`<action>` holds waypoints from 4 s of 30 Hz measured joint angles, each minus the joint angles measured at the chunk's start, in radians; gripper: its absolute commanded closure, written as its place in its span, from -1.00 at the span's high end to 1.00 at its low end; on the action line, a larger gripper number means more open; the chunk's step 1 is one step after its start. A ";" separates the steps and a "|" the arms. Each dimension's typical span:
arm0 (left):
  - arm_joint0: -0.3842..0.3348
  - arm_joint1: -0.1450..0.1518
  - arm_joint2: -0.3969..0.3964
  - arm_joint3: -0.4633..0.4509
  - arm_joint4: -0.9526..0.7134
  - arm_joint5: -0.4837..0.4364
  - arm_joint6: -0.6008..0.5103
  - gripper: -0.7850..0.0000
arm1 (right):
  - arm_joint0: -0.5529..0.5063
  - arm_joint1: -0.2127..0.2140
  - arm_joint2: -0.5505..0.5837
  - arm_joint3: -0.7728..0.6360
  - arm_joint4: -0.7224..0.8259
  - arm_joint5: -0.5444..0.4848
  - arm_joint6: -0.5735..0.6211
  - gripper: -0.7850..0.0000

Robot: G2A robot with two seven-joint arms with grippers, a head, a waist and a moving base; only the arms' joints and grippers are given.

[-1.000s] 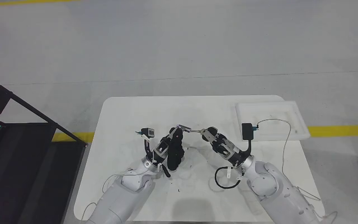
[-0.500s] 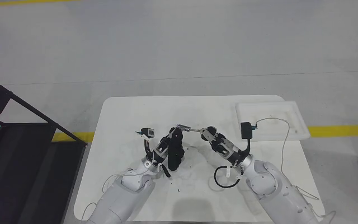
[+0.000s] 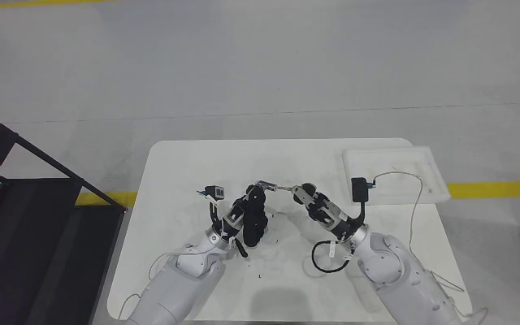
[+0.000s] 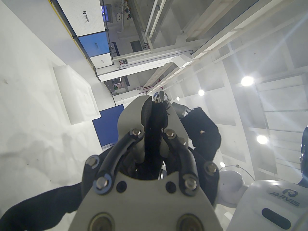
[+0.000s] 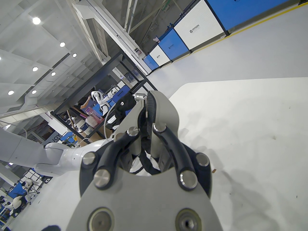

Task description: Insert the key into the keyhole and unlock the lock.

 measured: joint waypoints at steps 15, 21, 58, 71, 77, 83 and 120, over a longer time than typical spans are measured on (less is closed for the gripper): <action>0.026 0.000 -0.032 -0.037 0.085 0.030 0.065 -1.00 | -0.017 -0.008 0.017 -0.010 0.008 0.019 0.024 -1.00; 0.055 -0.001 -0.057 -0.074 0.116 0.042 0.081 -1.00 | -0.021 -0.011 0.022 -0.012 0.005 0.020 0.022 -1.00; 0.060 -0.001 -0.066 -0.078 0.116 0.048 0.072 -1.00 | -0.026 -0.035 0.023 -0.032 0.046 0.041 0.079 -1.00; 0.060 -0.001 -0.066 -0.078 0.116 0.048 0.072 -1.00 | -0.025 -0.042 0.029 -0.029 0.046 0.038 0.077 -1.00; 0.060 -0.001 -0.066 -0.078 0.116 0.048 0.072 -1.00 | -0.020 -0.046 0.030 -0.023 0.045 0.043 0.079 -1.00; 0.060 -0.001 -0.066 -0.078 0.116 0.048 0.072 -1.00 | -0.016 -0.049 0.028 -0.018 0.044 0.042 0.085 -1.00; 0.060 -0.001 -0.066 -0.078 0.116 0.048 0.072 -1.00 | -0.082 -0.036 0.129 -0.160 0.016 0.203 0.251 -1.00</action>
